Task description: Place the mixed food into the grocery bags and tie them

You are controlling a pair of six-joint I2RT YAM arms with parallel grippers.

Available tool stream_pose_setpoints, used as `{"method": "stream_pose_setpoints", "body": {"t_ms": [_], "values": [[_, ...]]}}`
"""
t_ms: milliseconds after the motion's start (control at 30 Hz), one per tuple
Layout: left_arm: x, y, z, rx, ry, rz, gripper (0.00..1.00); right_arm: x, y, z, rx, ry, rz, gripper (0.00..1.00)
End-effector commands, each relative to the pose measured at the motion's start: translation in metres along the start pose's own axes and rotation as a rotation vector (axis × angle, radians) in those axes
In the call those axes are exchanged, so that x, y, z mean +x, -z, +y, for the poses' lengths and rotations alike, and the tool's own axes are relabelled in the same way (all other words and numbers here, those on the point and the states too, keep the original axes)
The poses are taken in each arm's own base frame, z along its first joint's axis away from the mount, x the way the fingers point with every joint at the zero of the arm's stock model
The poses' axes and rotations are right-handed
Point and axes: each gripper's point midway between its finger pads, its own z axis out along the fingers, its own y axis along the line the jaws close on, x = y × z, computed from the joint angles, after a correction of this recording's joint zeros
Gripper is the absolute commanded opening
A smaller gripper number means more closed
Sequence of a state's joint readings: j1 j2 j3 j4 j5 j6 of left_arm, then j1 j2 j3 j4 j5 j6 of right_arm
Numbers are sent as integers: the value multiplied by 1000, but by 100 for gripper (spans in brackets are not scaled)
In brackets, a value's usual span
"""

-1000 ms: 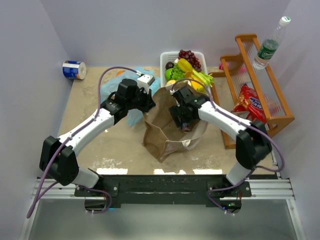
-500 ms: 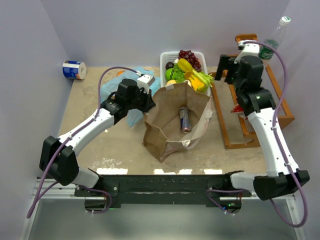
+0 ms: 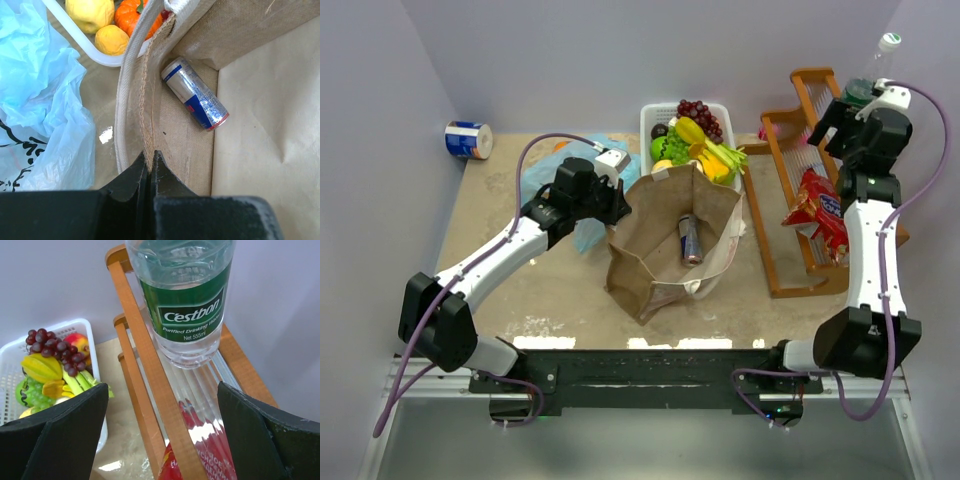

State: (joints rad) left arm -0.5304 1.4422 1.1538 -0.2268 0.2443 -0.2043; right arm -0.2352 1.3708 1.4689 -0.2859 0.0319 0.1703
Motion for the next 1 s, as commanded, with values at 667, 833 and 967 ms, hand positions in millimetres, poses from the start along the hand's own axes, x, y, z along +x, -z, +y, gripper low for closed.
{"method": "stream_pose_setpoints", "body": {"t_ms": [667,833,967], "values": [[-24,11,-5,15,-46,-66,0,15,-72,-28,7,60,-105,83],[-21,9,-5,17,-43,-58,0,19,-85,-28,-7,81,-113,83],[-19,7,-5,23,-37,-51,0,19,-93,-28,-13,92,-138,80]]}}
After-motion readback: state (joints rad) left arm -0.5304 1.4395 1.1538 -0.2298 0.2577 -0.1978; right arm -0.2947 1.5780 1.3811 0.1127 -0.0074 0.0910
